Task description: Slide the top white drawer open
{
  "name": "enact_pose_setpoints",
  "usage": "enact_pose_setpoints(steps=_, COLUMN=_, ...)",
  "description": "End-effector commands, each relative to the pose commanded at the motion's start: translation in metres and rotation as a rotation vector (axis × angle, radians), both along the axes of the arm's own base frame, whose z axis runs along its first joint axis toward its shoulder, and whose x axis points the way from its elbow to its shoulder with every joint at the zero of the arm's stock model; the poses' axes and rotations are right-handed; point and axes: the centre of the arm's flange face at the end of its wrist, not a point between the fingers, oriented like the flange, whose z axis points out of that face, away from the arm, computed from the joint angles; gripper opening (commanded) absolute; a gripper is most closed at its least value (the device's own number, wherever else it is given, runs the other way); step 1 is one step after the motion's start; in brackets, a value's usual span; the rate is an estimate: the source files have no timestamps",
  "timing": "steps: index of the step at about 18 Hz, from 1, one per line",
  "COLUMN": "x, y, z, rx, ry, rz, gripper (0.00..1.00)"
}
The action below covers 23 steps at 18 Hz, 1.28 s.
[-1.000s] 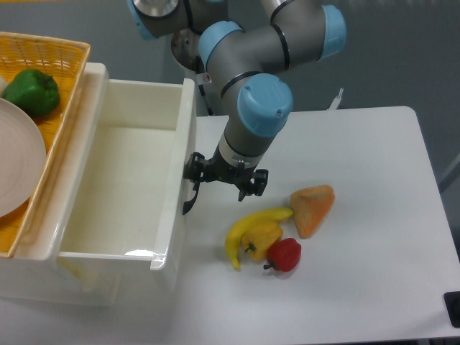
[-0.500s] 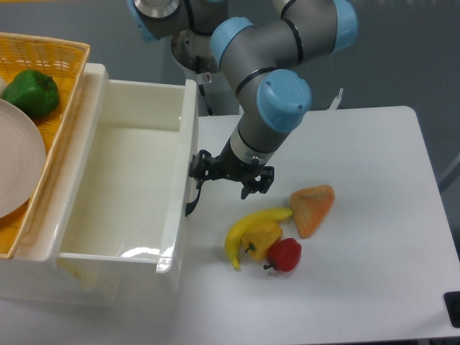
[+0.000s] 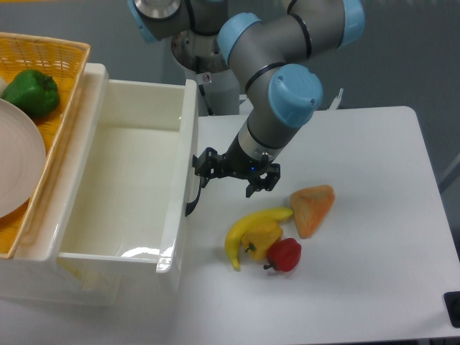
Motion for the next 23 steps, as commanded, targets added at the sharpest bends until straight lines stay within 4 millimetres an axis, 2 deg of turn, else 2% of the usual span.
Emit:
enact_pose_setpoints(steps=4, x=-0.011, y=-0.001, z=0.002, rx=0.016, ry=0.036, rz=0.009, gripper=1.0)
enact_pose_setpoints(steps=9, x=-0.024, y=-0.01, z=-0.005, rx=-0.042, ry=0.104, rz=0.012, gripper=1.0)
enact_pose_setpoints(steps=13, x=-0.029, y=-0.018, z=-0.015, rx=-0.083, ry=0.159, rz=-0.147, gripper=1.0)
enact_pose_setpoints(steps=23, x=-0.049, y=-0.027, z=-0.011, rx=-0.082, ry=0.31, rz=-0.412, gripper=1.0)
